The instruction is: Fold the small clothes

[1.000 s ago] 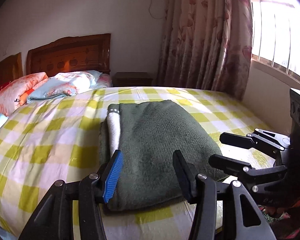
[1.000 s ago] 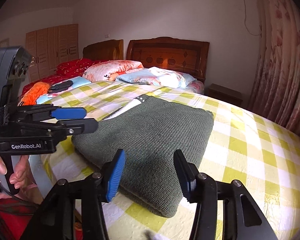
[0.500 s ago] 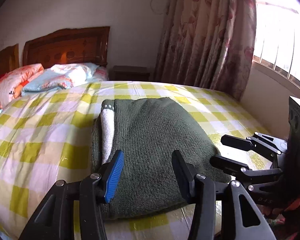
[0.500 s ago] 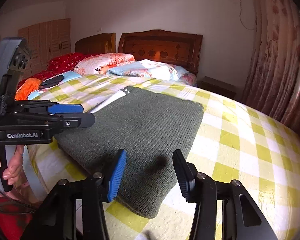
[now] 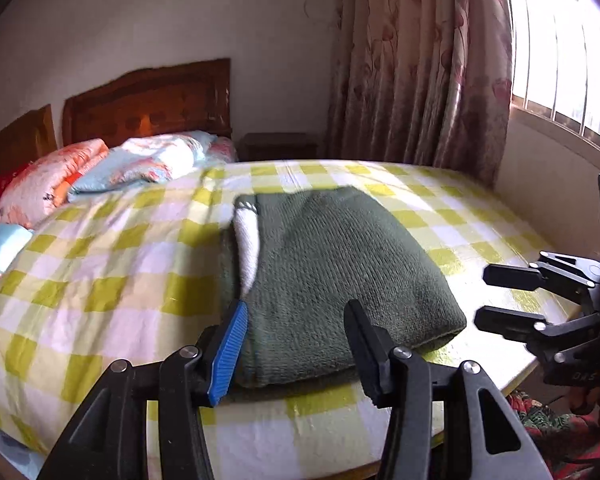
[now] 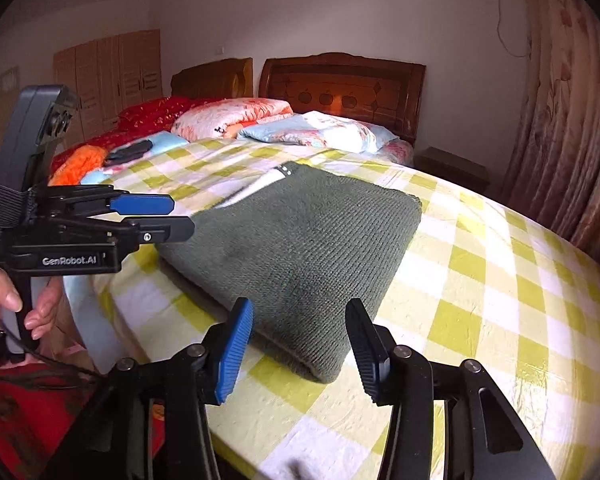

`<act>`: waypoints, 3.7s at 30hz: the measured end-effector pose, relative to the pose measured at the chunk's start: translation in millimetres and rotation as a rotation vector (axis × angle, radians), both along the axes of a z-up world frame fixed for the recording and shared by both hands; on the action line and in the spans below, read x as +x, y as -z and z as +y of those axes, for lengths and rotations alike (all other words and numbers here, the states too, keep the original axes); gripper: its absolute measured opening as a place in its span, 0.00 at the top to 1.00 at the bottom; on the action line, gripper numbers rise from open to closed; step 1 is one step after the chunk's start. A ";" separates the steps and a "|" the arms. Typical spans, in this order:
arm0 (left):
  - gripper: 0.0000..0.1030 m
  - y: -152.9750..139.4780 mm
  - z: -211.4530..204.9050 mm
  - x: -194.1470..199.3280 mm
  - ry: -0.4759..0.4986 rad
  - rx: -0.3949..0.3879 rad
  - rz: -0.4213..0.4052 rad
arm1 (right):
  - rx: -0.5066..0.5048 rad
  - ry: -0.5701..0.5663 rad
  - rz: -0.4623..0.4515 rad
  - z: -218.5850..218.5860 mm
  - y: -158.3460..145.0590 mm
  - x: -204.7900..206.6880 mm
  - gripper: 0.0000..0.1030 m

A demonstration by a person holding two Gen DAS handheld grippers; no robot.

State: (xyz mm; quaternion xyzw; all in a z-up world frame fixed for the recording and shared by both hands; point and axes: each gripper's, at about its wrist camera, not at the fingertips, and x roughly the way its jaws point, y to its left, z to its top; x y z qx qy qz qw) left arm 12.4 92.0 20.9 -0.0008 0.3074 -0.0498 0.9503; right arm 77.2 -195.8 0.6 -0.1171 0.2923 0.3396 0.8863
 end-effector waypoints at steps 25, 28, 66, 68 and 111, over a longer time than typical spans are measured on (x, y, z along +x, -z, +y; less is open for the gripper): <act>0.05 6.4 -38.8 -16.3 -0.133 0.082 0.029 | 0.049 0.226 0.102 -45.4 10.9 -25.6 0.00; 0.05 1.9 -35.8 -21.1 -0.154 0.064 -0.010 | 0.044 0.233 -0.002 -40.2 0.5 -34.7 0.00; 0.05 7.1 -45.8 -23.2 -0.122 0.080 -0.042 | -0.029 0.159 -0.171 -17.9 -4.5 -56.2 0.00; 0.05 7.4 -45.4 -23.0 -0.122 0.078 -0.040 | -0.028 0.160 -0.169 -17.7 -4.3 -56.0 0.00; 0.05 7.7 -44.8 -22.2 -0.127 0.080 -0.038 | -0.029 0.161 -0.158 -15.5 -0.5 -57.6 0.00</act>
